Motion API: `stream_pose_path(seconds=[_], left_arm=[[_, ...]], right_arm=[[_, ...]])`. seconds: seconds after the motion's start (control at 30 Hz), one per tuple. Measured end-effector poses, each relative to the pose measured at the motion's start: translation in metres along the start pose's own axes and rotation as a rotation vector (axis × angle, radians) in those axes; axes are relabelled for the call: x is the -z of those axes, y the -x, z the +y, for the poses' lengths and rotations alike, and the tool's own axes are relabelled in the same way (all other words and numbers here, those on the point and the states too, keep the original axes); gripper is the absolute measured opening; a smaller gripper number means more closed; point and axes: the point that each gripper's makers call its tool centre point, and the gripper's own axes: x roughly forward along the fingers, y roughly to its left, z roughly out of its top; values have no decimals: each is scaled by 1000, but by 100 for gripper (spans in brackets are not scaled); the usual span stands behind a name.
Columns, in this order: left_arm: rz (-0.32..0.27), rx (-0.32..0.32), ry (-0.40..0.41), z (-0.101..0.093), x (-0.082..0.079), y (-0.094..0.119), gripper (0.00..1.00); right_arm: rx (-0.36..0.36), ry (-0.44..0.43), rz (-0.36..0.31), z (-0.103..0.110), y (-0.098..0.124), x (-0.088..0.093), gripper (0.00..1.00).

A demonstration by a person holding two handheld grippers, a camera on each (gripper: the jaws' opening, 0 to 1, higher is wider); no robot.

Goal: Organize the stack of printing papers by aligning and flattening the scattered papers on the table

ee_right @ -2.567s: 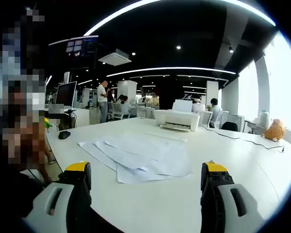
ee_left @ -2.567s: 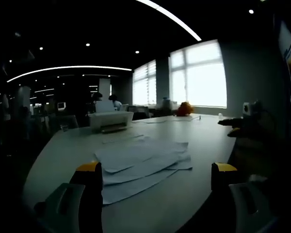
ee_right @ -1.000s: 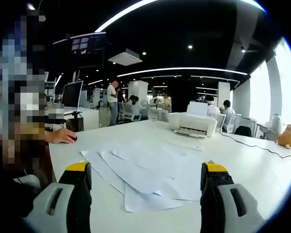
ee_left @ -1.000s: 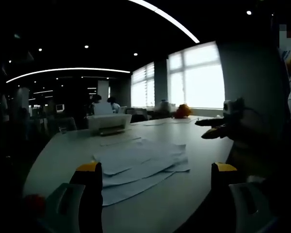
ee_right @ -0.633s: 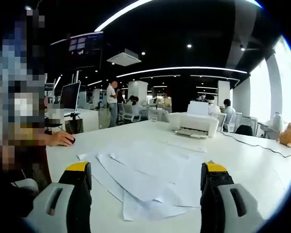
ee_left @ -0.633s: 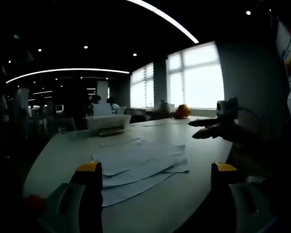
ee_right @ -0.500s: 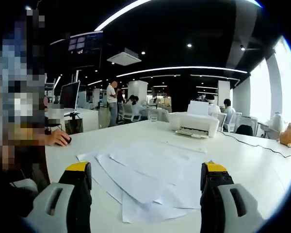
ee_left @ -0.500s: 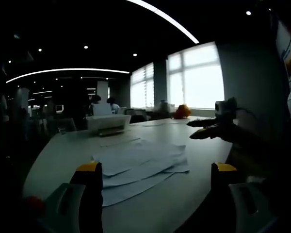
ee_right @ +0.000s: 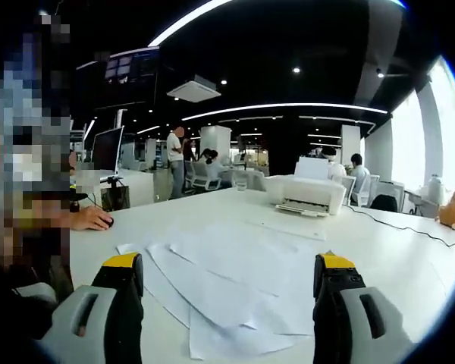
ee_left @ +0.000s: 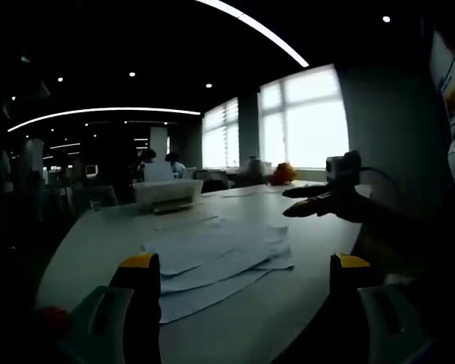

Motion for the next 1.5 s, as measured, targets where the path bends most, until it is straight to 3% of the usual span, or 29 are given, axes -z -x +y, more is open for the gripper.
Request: stream_pose_path(seconds=[0.37, 1.5], left_arm=[[-2, -4, -13, 0, -5, 3, 95], [6, -5, -11, -2, -2, 4, 95]], right_arm=[[11, -19, 6, -11, -15, 6, 87], [25, -20, 18, -18, -15, 11, 88]])
